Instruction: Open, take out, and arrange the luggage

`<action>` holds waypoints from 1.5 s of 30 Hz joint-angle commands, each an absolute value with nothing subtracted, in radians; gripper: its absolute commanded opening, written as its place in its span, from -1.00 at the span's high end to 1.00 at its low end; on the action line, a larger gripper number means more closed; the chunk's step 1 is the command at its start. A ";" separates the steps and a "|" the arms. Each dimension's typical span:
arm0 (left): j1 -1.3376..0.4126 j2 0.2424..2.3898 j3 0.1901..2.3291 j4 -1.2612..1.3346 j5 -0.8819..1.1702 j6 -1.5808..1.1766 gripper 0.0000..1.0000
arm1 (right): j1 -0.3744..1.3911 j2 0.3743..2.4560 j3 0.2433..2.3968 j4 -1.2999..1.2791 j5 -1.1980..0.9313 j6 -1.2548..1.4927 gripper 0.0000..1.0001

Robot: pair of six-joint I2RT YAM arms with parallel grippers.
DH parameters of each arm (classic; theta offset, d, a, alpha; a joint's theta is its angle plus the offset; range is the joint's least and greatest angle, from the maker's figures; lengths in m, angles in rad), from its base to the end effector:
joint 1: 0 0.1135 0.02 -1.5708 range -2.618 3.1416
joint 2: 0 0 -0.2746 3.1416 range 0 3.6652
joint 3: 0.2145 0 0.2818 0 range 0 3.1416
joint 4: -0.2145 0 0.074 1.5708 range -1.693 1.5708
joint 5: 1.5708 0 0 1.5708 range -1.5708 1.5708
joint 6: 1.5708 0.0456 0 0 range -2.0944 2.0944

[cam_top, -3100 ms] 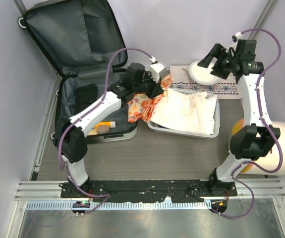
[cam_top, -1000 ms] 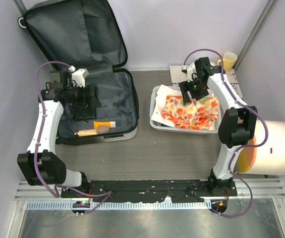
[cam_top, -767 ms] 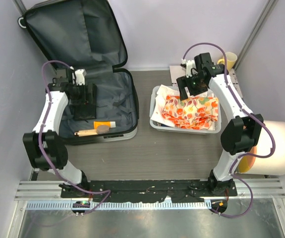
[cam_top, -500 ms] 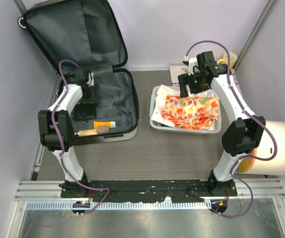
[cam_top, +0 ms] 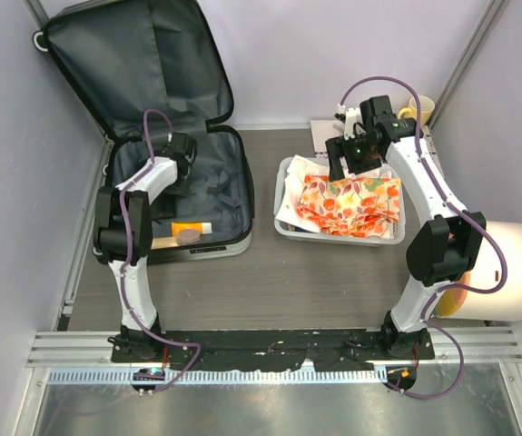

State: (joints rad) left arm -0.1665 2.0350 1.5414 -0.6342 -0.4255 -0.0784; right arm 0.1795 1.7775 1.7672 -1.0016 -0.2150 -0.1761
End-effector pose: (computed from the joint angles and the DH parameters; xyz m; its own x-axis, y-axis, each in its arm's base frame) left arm 0.4601 -0.0582 0.1770 -0.8864 0.0766 -0.4565 -0.0932 0.9364 0.3382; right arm 0.4068 0.0837 0.3389 -0.7713 -0.3139 -0.5537 -0.4275 0.9000 0.0852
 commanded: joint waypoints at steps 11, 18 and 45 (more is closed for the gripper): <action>-0.155 1.832 1.581 -0.659 -0.210 -0.015 1.00 | 0.146 1.747 1.839 -1.003 -0.285 -0.169 -0.62; -0.160 1.635 1.703 -0.890 0.156 0.135 1.00 | 0.144 1.620 1.751 -0.812 -0.475 -0.221 -0.68; -0.379 1.385 1.778 -1.365 1.184 0.707 1.00 | 0.325 1.121 1.391 -0.488 -0.991 -0.670 -0.91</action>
State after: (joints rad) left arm -0.3485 1.4086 1.7374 -1.3144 1.0863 0.6205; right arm 0.2497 1.1828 1.3907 -0.4801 -0.9348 -0.6861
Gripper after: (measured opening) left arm 0.059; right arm 0.956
